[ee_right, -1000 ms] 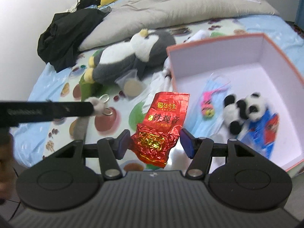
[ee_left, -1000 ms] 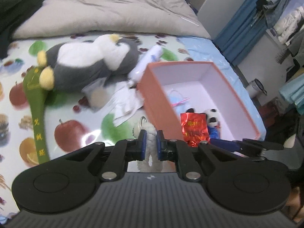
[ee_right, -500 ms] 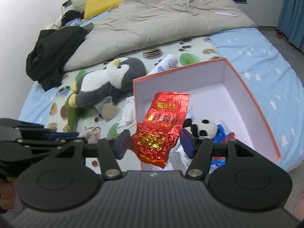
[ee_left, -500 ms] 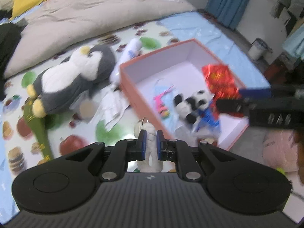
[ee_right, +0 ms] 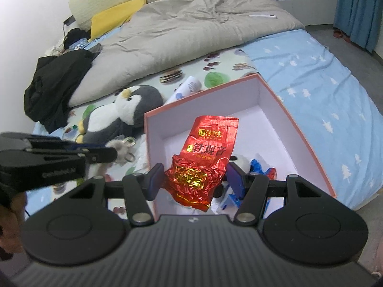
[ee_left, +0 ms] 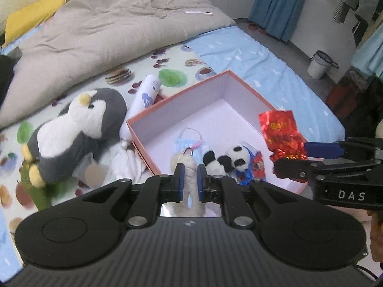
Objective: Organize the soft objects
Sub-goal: 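Carry the hair tie with the left tool while the right tool carries the tea packet into the box, then open both tools to drop the tea packet and hair tie into the box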
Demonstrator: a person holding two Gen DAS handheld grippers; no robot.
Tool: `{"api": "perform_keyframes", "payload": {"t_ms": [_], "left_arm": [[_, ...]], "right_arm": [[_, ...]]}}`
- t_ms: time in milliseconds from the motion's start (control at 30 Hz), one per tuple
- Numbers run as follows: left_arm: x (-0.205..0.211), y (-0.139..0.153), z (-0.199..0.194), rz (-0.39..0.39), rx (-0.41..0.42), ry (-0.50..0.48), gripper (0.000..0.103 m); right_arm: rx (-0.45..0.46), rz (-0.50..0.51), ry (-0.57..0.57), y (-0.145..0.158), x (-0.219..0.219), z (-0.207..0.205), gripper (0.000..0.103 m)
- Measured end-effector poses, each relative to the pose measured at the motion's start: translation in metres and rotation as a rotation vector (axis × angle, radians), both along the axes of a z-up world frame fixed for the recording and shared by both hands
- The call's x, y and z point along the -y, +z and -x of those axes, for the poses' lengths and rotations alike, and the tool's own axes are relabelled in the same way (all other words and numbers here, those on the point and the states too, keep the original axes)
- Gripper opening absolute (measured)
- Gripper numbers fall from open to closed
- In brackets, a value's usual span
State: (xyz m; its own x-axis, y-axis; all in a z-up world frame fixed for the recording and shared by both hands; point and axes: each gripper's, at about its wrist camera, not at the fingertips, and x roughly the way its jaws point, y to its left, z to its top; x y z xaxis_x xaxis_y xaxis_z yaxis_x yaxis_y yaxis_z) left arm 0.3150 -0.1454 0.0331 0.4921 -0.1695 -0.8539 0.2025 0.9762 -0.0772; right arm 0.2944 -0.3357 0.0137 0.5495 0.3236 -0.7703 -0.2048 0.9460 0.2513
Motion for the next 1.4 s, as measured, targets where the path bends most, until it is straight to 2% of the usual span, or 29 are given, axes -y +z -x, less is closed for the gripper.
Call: {"api": "perform_keyframes", "payload": {"t_ms": [200,533,733,800,833,867,933,1100,1400], "left_arm": [[0.004,-0.035,-0.03,-0.012,-0.019,0.01,0.013],[0.031,-0.138,-0.073,-0.003,-0.17,-0.032,0.013],[0.041,-0.17,-0.087,-0.004,-0.217,-0.025,0.015],[0.044,-0.174,-0.091,-0.002,-0.224,-0.025,0.023],[0.047,-0.176,-0.094,-0.006,-0.228,-0.034,0.038],[0.049,-0.175,-0.094,-0.024,-0.208,-0.029,0.048],[0.048,-0.17,-0.093,-0.024,-0.163,-0.021,0.048],[0.044,-0.148,-0.084,-0.017,-0.111,-0.019,0.048],[0.019,-0.083,-0.036,-0.012,0.013,0.016,0.048]], "right_arm": [[-0.024,0.005,-0.042,-0.033,0.021,-0.021,0.061],[-0.145,0.028,-0.096,-0.113,0.043,-0.058,0.061],[-0.2,0.033,-0.126,-0.144,0.056,-0.065,0.062],[-0.202,0.038,-0.13,-0.147,0.057,-0.066,0.063],[-0.205,0.043,-0.132,-0.147,0.057,-0.066,0.062],[-0.206,0.044,-0.133,-0.147,0.057,-0.066,0.062],[-0.205,0.047,-0.132,-0.144,0.057,-0.064,0.062],[-0.156,0.05,-0.127,-0.125,0.056,-0.05,0.062],[-0.027,0.02,-0.109,-0.07,0.038,-0.013,0.062]]}}
